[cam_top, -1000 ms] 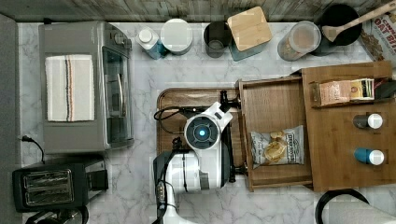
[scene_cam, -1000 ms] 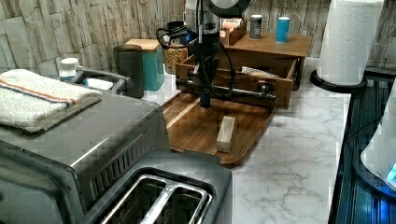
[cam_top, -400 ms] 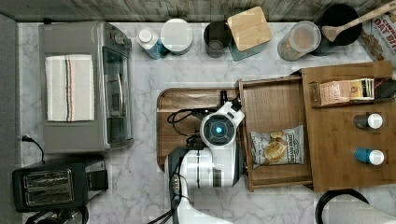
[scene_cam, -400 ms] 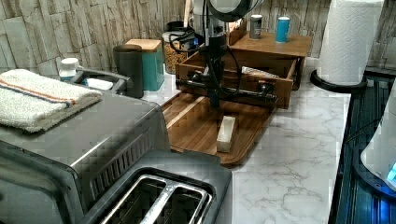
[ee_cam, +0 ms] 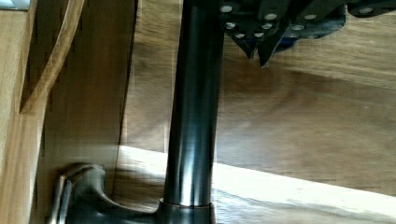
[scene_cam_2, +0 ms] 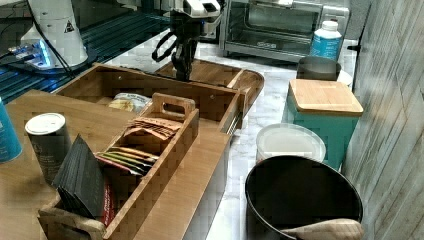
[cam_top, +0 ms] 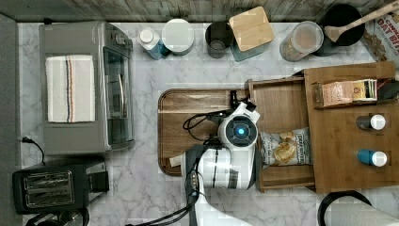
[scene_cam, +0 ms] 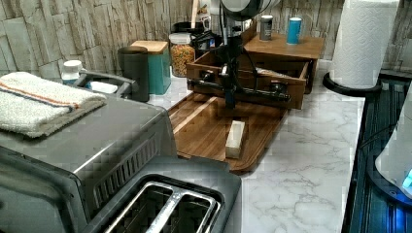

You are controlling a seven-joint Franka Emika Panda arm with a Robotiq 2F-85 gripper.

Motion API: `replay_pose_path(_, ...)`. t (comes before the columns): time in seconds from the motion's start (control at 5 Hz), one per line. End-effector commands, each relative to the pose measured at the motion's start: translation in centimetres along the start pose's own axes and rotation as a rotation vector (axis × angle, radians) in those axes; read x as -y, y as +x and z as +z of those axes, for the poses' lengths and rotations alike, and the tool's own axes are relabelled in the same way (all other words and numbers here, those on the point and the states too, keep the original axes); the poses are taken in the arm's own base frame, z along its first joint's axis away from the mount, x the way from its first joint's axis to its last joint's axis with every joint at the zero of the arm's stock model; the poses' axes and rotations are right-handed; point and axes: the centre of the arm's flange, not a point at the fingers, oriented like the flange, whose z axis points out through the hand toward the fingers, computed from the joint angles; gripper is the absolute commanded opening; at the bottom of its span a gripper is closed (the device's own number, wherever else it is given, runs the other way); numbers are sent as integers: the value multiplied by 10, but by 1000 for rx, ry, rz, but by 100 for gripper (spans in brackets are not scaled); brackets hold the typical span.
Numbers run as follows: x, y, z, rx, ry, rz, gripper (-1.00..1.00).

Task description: Close the drawer.

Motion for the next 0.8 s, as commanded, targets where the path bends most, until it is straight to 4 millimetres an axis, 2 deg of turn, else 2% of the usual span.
replay_pose_path(0.2, -167, -2, -69, -86, -71, 100, -100)
replay_pose_path(0.4, -219, -10, -72, -132, -95, 89, -100)
replay_pose_path(0.6, -271, -18, -93, -127, -127, 87, -100)
replay_pose_path(0.8, -304, -33, -105, -181, -157, 168, -100)
